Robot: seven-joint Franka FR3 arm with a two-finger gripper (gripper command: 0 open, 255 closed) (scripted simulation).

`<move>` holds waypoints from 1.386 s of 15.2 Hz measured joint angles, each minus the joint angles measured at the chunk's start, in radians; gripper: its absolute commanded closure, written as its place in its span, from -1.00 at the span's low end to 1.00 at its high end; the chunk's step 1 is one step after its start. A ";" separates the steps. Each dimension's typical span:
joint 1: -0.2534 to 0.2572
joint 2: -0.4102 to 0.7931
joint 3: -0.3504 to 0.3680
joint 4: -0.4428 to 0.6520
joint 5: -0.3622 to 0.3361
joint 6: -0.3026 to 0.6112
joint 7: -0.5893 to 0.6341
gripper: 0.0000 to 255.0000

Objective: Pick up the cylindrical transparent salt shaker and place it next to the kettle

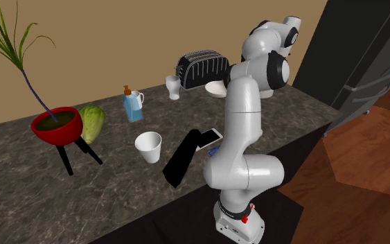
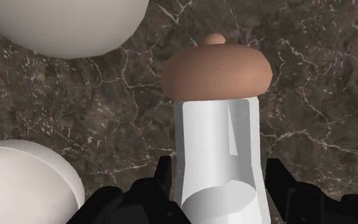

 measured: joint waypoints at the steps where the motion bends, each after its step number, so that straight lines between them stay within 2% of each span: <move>1: 0.004 0.001 0.000 -0.018 0.001 0.017 -0.004 1.00; 16: 0.049 0.020 0.010 -0.203 0.021 0.201 -0.042 1.00; 21: 0.049 0.045 0.021 -0.234 0.037 0.250 -0.054 1.00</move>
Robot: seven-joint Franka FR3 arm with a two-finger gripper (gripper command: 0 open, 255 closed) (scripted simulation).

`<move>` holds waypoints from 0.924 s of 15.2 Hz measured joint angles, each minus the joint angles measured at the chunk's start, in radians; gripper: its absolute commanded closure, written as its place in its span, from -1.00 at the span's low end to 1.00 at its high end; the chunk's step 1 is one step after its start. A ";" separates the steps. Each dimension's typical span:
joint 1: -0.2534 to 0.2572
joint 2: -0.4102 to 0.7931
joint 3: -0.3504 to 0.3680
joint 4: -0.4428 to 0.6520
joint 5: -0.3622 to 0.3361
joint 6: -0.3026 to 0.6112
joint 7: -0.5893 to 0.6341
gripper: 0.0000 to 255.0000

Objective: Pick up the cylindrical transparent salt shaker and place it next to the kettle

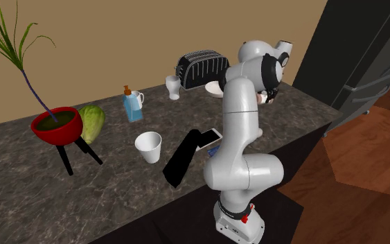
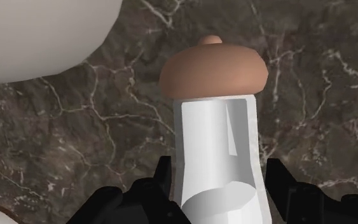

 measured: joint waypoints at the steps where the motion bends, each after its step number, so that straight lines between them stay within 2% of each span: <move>1: -0.002 0.007 0.003 -0.003 0.004 0.008 -0.002 1.00; 5: 0.001 0.020 0.010 -0.034 0.015 0.048 -0.013 1.00; 11: 0.000 0.026 0.013 -0.035 0.018 0.054 -0.015 1.00; 12: 0.000 0.026 0.013 -0.035 0.019 0.054 -0.015 -1.00; 14: 0.000 0.026 0.013 -0.035 0.019 0.054 -0.015 -1.00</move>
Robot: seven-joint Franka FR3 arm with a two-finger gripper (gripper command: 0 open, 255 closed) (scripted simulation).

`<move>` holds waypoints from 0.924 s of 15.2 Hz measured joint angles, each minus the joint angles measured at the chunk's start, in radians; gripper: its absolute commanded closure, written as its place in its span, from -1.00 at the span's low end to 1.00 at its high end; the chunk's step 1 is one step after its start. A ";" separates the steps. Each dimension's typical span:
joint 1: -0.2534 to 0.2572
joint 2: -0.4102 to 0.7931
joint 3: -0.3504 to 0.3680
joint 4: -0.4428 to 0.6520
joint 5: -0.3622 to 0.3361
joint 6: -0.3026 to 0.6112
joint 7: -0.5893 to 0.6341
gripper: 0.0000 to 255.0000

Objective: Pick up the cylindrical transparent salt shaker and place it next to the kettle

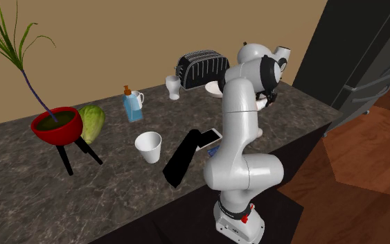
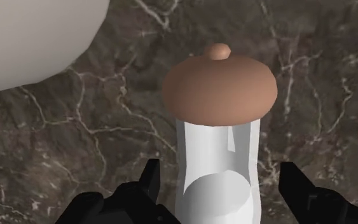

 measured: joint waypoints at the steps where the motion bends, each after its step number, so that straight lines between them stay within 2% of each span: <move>1: 0.000 0.000 0.000 0.000 0.000 0.000 0.000 -1.00; 4: 0.000 0.000 0.000 0.000 0.000 0.000 0.000 -1.00; 9: -0.026 -0.015 -0.011 0.094 -0.019 -0.097 0.018 -1.00; 14: -0.028 -0.017 -0.012 0.108 -0.022 -0.112 0.022 -1.00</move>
